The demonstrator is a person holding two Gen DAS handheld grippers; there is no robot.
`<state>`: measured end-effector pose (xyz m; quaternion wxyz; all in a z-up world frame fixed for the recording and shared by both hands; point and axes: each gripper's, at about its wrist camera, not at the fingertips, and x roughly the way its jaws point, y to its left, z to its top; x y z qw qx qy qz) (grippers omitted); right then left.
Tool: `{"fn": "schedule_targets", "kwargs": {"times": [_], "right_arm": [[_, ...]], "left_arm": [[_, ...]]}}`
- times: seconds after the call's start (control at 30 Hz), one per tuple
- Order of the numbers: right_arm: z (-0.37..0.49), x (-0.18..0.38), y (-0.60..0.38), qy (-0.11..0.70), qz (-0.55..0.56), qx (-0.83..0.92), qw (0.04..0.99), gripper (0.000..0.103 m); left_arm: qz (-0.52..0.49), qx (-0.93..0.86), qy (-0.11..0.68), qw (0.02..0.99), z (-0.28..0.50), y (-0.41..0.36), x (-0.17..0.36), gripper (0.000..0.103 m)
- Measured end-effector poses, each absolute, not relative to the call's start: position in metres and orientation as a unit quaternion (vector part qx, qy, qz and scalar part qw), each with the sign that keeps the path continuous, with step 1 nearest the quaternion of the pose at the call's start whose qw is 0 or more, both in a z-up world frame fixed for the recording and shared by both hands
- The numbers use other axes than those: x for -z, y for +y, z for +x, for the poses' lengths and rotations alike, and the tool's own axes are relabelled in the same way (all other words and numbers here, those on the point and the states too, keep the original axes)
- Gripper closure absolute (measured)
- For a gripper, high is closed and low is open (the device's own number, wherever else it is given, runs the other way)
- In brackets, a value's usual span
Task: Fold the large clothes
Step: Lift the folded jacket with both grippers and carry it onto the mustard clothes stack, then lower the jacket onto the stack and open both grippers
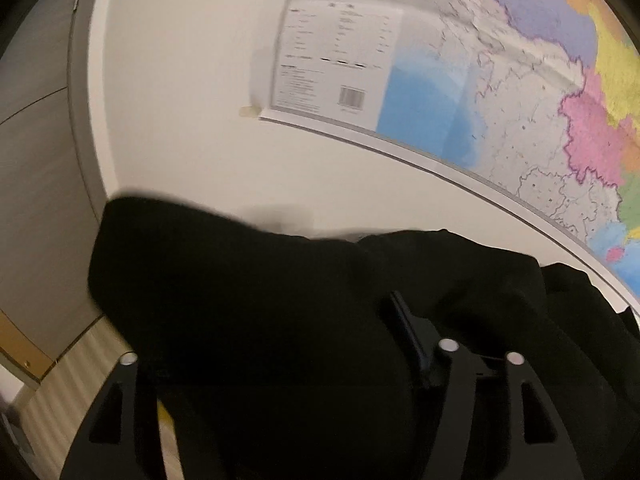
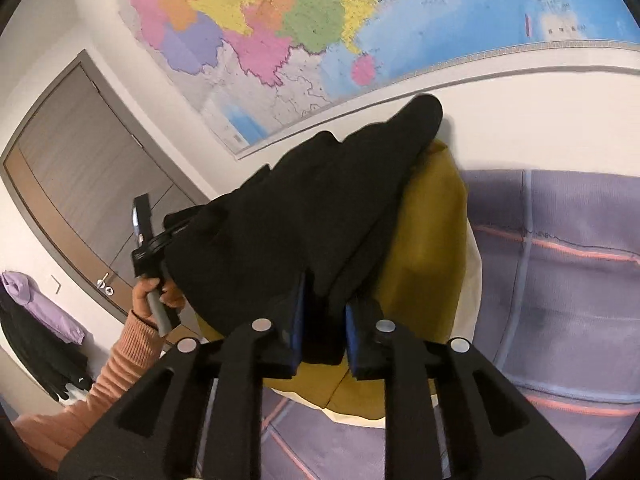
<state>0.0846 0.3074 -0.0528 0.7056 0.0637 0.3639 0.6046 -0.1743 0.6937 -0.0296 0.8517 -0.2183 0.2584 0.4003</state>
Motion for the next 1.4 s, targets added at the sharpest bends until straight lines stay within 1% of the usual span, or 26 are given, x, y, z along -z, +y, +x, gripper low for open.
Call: {"fn": "schedule_targets", "kwargs": {"times": [0.1, 0.13, 0.17, 0.2, 0.23, 0.33, 0.5, 0.57, 0.67, 0.77, 0.87, 0.93, 1.07, 1.13, 1.23, 1.3, 1.37, 1.4], "right_arm": [[0.080, 0.046, 0.307, 0.353, 0.049, -0.600, 0.716, 0.081], [0.078, 0.045, 0.307, 0.352, 0.044, -0.599, 0.718, 0.079], [0.077, 0.043, 0.306, 0.350, 0.037, -0.595, 0.722, 0.074], [0.075, 0.042, 0.303, 0.345, 0.029, -0.591, 0.728, 0.072], [0.074, 0.041, 0.301, 0.343, 0.022, -0.587, 0.734, 0.068], [0.069, 0.034, 0.293, 0.331, 0.007, -0.578, 0.746, 0.067], [0.056, 0.004, 0.274, 0.271, 0.002, -0.570, 0.776, 0.065], [0.046, -0.011, 0.275, 0.241, -0.011, -0.577, 0.780, 0.056], [0.038, -0.020, 0.292, 0.225, -0.028, -0.588, 0.776, 0.054], [0.035, -0.022, 0.317, 0.227, -0.045, -0.594, 0.771, 0.054], [0.038, -0.017, 0.345, 0.237, -0.064, -0.591, 0.768, 0.054], [0.048, -0.007, 0.363, 0.261, -0.066, -0.584, 0.766, 0.053], [0.067, 0.027, 0.385, 0.314, -0.078, -0.574, 0.752, 0.056], [0.077, 0.043, 0.384, 0.342, -0.056, -0.577, 0.740, 0.056], [0.081, 0.046, 0.374, 0.352, -0.035, -0.581, 0.733, 0.055], [0.075, 0.040, 0.366, 0.343, -0.036, -0.580, 0.738, 0.054], [0.065, 0.033, 0.357, 0.324, -0.038, -0.580, 0.746, 0.046], [0.060, 0.031, 0.352, 0.315, -0.037, -0.584, 0.747, 0.044]], "left_arm": [[-0.222, -0.408, 0.252, 0.849, -0.192, 0.690, 0.019, 0.025], [-0.212, -0.418, 0.242, 0.850, -0.198, 0.685, 0.014, 0.023], [-0.200, -0.433, 0.229, 0.849, -0.207, 0.679, 0.008, 0.020], [-0.194, -0.444, 0.219, 0.847, -0.216, 0.673, 0.002, 0.013], [-0.191, -0.451, 0.211, 0.846, -0.221, 0.667, -0.003, 0.012], [-0.161, -0.438, 0.197, 0.862, -0.226, 0.641, -0.021, 0.012], [-0.091, -0.398, 0.216, 0.887, -0.198, 0.584, -0.026, 0.011], [-0.086, -0.378, 0.226, 0.894, -0.186, 0.569, -0.023, 0.011], [-0.079, -0.355, 0.238, 0.901, -0.164, 0.551, -0.015, 0.011], [-0.073, -0.342, 0.250, 0.903, -0.149, 0.541, -0.004, 0.011], [-0.090, -0.318, 0.259, 0.908, -0.142, 0.538, 0.006, 0.011], [-0.089, -0.321, 0.269, 0.904, -0.134, 0.539, 0.014, 0.011], [-0.124, -0.308, 0.286, 0.899, -0.131, 0.547, 0.028, 0.011], [-0.127, -0.305, 0.289, 0.898, -0.128, 0.548, 0.031, 0.011], [-0.114, -0.316, 0.295, 0.894, -0.123, 0.544, 0.032, 0.010], [-0.110, -0.330, 0.291, 0.892, -0.124, 0.538, 0.027, 0.010], [-0.112, -0.344, 0.283, 0.888, -0.129, 0.532, 0.022, 0.010], [-0.108, -0.350, 0.279, 0.888, -0.130, 0.527, 0.021, 0.010]]}}
